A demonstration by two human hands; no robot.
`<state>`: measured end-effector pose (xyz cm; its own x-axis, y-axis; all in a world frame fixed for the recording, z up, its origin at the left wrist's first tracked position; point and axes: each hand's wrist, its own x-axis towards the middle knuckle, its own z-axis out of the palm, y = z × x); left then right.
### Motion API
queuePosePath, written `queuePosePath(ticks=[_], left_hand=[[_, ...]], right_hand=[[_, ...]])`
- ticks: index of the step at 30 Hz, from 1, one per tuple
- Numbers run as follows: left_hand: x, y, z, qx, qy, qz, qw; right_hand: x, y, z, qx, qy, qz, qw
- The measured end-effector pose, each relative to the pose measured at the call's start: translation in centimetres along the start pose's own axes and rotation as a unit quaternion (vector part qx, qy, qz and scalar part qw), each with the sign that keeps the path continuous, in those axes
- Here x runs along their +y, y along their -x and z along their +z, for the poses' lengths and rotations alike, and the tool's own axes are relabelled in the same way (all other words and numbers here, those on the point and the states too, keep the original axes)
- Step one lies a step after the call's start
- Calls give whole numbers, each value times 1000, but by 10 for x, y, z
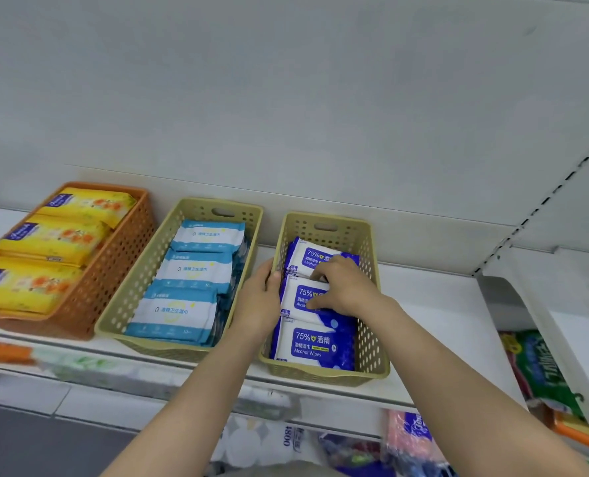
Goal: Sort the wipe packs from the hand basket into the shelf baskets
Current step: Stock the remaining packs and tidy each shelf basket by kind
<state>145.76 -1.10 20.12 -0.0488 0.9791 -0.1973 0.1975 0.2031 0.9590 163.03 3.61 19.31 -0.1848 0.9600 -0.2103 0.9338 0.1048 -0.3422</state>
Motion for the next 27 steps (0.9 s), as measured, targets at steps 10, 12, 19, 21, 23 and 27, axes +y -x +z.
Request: queuePosePath(ticks=[10, 12, 19, 21, 23, 27], left_hand=[[1, 0, 0, -14, -26, 0, 1000], [0, -1, -1, -16, -25, -1, 1000], [-1, -2, -2, -21, -47, 1, 999], [2, -1, -3, -22, -56, 4, 998], [7, -1, -4, -29, -75, 5, 997], [31, 5, -23, -62, -107, 30, 992]], right_hand=[[6, -12, -1, -52, -58, 1, 997], [6, -12, -1, -63, -55, -4, 996], [7, -15, 0, -70, -38, -5, 997], [6, -14, -2, -75, -30, -4, 997], [3, -13, -8, -83, -12, -3, 997], [-22, -12, -34, -7, 32, -12, 999]])
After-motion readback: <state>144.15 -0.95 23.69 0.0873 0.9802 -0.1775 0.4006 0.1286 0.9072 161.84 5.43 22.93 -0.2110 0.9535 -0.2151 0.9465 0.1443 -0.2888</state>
